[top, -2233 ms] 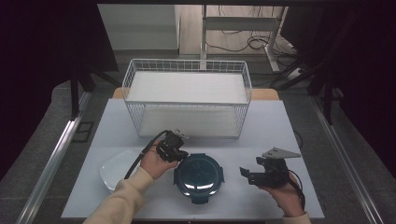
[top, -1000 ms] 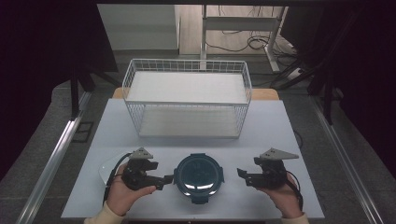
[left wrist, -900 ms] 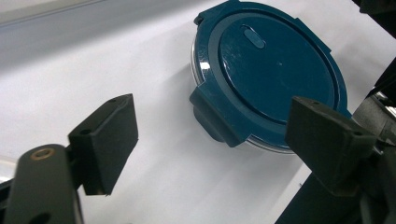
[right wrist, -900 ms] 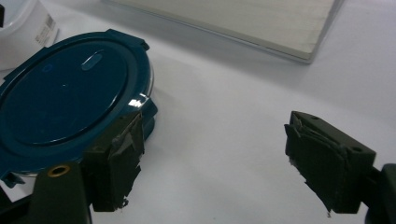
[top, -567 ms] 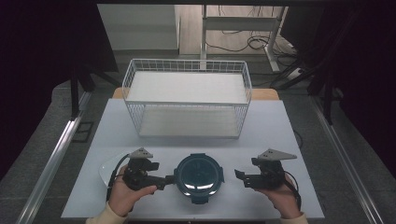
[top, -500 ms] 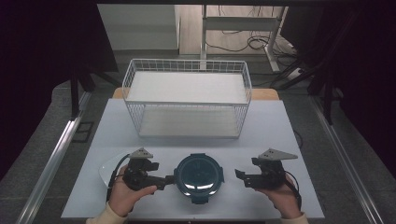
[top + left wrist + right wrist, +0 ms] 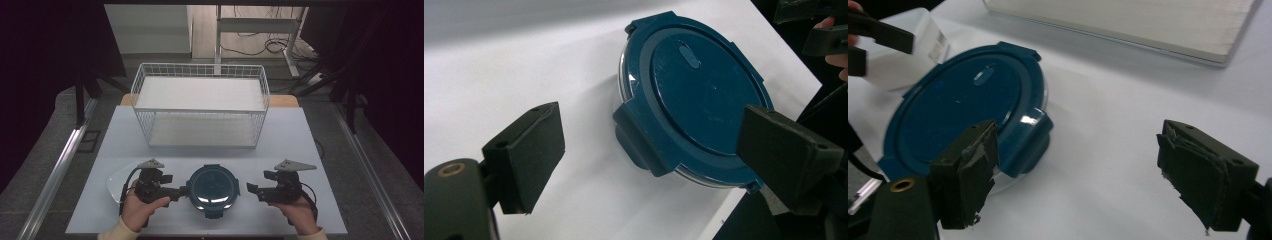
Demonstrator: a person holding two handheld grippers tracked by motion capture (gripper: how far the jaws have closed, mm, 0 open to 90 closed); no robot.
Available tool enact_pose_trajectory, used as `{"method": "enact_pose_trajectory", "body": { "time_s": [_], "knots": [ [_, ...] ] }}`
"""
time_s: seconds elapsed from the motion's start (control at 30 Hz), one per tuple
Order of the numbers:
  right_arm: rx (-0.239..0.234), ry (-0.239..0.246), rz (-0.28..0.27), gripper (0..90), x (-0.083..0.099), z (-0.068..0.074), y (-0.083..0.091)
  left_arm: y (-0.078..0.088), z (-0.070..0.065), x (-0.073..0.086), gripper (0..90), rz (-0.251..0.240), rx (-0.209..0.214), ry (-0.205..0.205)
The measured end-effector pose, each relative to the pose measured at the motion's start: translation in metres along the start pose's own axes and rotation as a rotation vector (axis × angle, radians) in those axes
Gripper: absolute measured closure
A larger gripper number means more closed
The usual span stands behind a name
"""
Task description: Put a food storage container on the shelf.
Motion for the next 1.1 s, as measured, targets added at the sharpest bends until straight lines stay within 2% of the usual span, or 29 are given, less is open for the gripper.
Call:
{"method": "enact_pose_trajectory", "body": {
  "time_s": [0.17,0.37,0.4,0.7,0.8,1.1],
  "knots": [
    [-0.017,0.0,0.005,16.7,0.001,0.002,-0.004,-0.004,0.003,0.0,13.5,-0.002,0.012,0.02],
    [-0.049,-0.045,0.015,14.3,0.002,0.004,-0.009,-0.009,0.004,0.001,14.6,-0.012,0.025,0.042],
    [-0.06,-0.065,0.017,13.8,0.002,0.006,-0.012,-0.012,0.004,0.001,14.3,-0.008,0.039,0.06],
    [-0.125,-0.098,0.04,12.7,0.004,0.015,-0.024,-0.025,0.007,0.004,14.3,0.012,0.082,0.104],
    [-0.147,-0.146,0.052,10.1,0.005,0.018,-0.03,-0.028,0.008,0.005,14.8,0.017,0.095,0.12],
    [-0.193,-0.214,0.1,9.3,0.01,0.023,-0.048,-0.041,0.007,0.007,11.6,0.062,0.116,0.143]
  ]
}}
Point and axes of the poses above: each handheld gripper's, and its own axes: y roughly backward along the jaws, x roughly out of its underside, z roughly to its left, the point moved 3 cm from there along -y, roughly forward along the jaws
